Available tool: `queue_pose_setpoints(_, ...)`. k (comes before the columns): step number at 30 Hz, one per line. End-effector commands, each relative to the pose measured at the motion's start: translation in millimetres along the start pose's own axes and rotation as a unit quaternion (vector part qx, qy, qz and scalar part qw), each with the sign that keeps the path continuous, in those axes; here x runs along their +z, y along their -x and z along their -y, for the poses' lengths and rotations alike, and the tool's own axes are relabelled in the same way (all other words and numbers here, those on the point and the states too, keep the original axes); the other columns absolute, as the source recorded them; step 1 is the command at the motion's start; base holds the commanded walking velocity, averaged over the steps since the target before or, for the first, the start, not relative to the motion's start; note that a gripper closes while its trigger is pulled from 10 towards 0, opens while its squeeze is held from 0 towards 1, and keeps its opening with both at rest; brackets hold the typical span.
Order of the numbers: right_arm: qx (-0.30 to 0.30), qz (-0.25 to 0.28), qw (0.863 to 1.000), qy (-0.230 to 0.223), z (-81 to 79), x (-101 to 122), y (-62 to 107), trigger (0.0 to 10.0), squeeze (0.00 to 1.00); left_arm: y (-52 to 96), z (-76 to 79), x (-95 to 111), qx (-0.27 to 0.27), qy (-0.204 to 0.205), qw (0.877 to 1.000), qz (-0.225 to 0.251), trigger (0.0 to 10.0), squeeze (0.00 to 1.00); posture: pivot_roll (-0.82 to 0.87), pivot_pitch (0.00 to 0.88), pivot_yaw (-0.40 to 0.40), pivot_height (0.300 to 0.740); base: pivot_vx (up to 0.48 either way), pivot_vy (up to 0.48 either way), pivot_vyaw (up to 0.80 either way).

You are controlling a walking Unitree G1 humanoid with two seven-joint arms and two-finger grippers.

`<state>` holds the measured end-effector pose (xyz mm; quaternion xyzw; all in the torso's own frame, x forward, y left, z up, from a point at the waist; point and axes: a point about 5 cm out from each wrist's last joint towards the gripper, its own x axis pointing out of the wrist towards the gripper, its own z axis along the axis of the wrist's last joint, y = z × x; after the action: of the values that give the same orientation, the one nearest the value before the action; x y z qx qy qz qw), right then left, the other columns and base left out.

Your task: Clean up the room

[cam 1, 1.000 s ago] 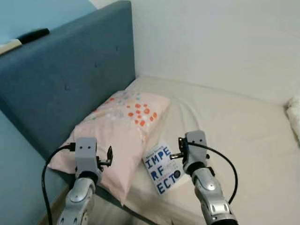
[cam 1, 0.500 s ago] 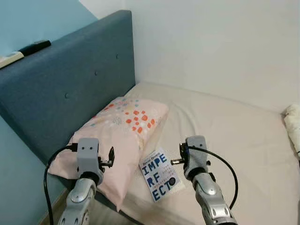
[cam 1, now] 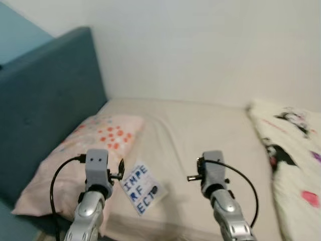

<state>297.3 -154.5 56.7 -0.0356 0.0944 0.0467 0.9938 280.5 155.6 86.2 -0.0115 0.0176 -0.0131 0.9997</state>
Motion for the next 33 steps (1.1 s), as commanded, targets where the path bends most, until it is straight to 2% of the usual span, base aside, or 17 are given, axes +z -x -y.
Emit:
queue_pose_setpoints(1, 0.001, -0.019, 1.0, -0.012, -3.1, -9, 2.5, 10.0, 0.0, 1.9, -2.3, -6, 0.005, -0.006, 1.0, -0.01, 10.0, 0.0, -0.04, 0.078, -0.004, 0.734, 0.0, 0.0, -0.8)
queue_pose_setpoints(18, -0.011, -0.024, 1.0, -0.014, 4.8, -13, 3.3, 10.0, 0.0, 2.0, -1.8, -7, 0.014, -0.003, 1.0, -0.011, 10.0, 0.0, -0.04, 0.085, -0.006, 0.734, 0.0, 0.0, -0.78)
queue_pose_setpoints(29, -0.003, -0.022, 1.0, -0.003, 7.3, -11, 1.0, 10.0, 0.0, 3.9, -0.4, -9, 0.029, -0.002, 0.999, -0.014, 10.0, 0.0, -0.04, 0.086, -0.011, 0.734, 0.0, 0.0, 0.0)
queue_pose_setpoints(33, 0.03, -0.025, 0.999, -0.003, 0.5, -13, 1.4, 10.0, 0.0, 4.7, -0.6, -10, 0.029, -0.004, 0.999, -0.015, 10.0, 0.0, -0.04, 0.085, -0.011, 0.734, 0.0, 0.0, 0.0)
